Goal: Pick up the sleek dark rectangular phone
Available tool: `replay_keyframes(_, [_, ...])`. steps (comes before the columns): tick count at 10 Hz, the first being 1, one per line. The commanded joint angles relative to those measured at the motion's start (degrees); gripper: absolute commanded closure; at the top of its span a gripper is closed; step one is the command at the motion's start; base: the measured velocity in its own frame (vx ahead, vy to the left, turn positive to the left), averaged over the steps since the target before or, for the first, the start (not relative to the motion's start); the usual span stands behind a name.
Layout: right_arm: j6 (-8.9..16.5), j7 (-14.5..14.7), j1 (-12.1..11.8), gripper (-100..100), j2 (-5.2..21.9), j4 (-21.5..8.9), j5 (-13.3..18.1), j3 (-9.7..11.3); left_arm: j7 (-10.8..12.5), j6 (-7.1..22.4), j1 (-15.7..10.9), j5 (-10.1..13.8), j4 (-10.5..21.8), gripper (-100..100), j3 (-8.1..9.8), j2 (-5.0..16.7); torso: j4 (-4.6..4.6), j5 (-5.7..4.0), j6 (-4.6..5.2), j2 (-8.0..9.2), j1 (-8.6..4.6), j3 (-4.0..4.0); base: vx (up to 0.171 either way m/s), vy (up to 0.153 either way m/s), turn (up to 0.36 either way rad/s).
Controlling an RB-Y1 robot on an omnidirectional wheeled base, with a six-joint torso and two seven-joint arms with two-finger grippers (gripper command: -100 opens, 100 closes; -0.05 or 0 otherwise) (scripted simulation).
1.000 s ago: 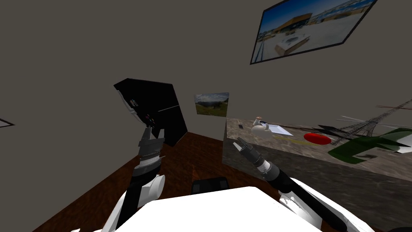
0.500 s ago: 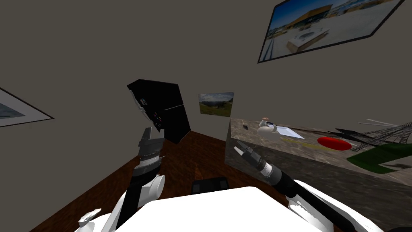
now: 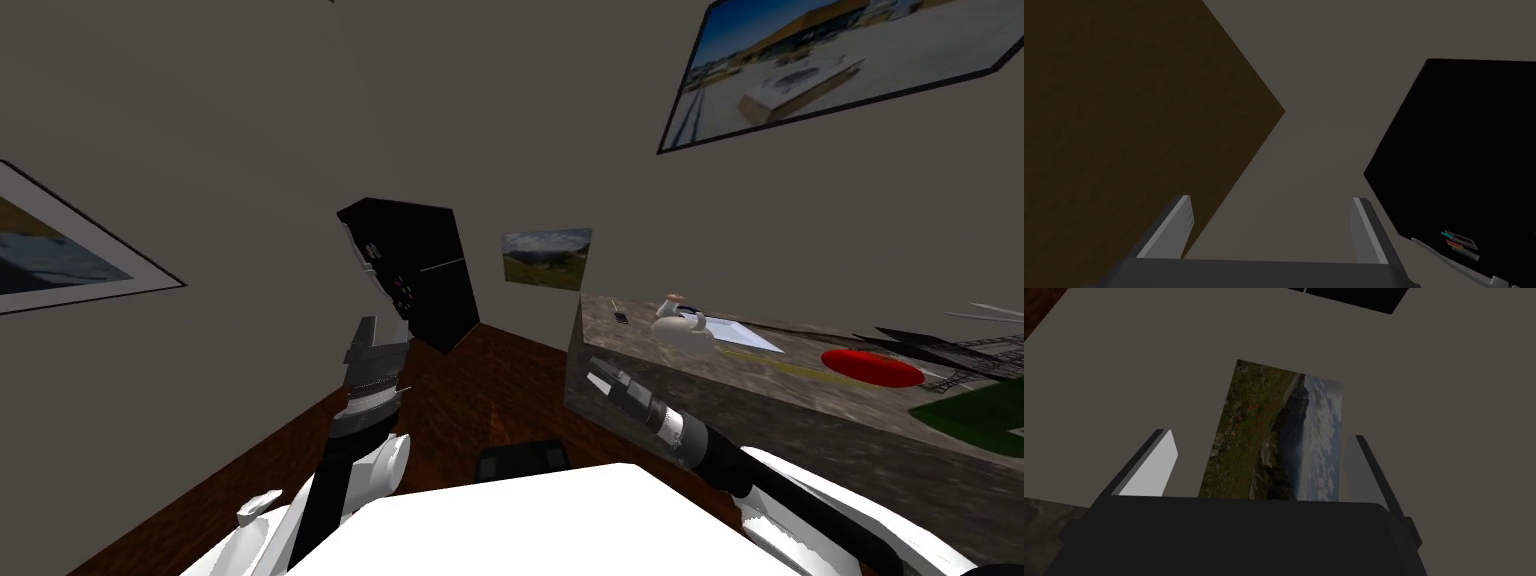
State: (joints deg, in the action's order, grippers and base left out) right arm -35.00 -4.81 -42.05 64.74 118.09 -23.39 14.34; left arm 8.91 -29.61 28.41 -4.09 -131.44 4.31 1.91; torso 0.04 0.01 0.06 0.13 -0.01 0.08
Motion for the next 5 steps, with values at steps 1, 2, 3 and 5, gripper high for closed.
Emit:
replay_keyframes(1, [-0.14,0.32,-0.47,-100,2.86,-1.59,-1.88,1.85,0.00,0.00,0.00,0.00,0.00,0,0.00,0.00,0.00,0.00,0.00,0.00,0.00,0.00,-0.017,0.057,0.214])
replay_keyframes(2, [-0.14,0.32,-0.47,-100,4.41,-1.59,-1.88,1.85,0.00,0.00,-0.01,0.00,0.00,0,-0.01,0.00,0.00,0.00,-0.06,0.00,0.07,0.00,-0.007,0.051,0.128])
replay_keyframes(3, [-0.14,0.32,-0.47,-100,5.16,-1.59,-1.88,1.85,0.00,0.00,0.00,0.00,0.00,0,0.00,0.00,0.00,0.01,-0.01,-0.02,0.06,-0.01,0.002,0.021,-0.022])
replay_keyframes(5, [-0.16,0.59,-0.76,-100,9.00,-3.21,-3.71,3.69,0.00,0.00,-0.01,0.00,0.00,0,-0.01,0.00,-0.02,0.00,-0.06,-0.06,0.03,-0.04,0.002,0.047,0.162])
